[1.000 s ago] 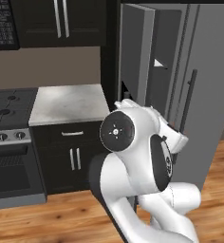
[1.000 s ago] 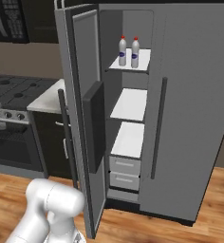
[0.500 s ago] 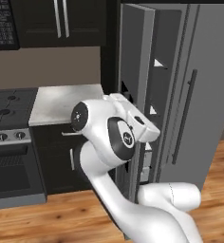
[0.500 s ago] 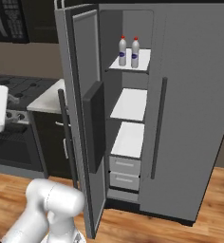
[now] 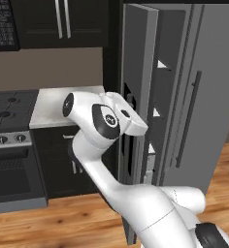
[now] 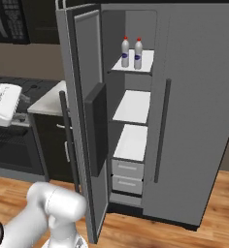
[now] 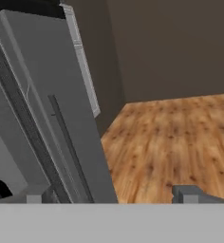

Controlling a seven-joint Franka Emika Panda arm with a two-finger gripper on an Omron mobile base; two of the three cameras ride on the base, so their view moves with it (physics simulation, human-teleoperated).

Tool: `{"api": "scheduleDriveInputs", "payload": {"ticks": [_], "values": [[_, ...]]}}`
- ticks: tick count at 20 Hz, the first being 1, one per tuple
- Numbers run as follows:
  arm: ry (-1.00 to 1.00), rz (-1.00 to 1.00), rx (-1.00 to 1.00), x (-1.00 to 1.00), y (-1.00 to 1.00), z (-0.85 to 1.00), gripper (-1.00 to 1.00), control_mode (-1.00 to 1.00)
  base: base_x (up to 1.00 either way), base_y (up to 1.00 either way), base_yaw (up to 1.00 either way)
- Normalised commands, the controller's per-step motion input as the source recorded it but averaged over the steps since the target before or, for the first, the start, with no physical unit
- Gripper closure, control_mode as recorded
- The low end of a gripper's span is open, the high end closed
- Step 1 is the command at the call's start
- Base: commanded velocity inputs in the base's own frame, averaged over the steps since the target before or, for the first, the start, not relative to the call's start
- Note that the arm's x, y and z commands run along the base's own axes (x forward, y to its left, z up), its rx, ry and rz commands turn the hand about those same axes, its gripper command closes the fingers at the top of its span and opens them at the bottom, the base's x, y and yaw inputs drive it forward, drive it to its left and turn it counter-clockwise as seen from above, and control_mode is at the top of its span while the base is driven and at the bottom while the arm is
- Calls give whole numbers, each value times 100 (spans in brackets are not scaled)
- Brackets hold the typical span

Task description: Take the bottled waters from the counter and place them in the freezer to freeze. Close the freezer door after placing the bottles.

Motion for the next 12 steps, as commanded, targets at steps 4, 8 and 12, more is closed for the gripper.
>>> {"api": "scheduleDriveInputs", "payload": {"ticks": [4,8,12], "values": [[20,10,-3,49,8,-44,-100,-100,0,0,0],[21,20,-6,49,0,-48,-100,-100,0,0,0],[15,6,-6,72,6,-16,-100,-100,0,0,0]]}}
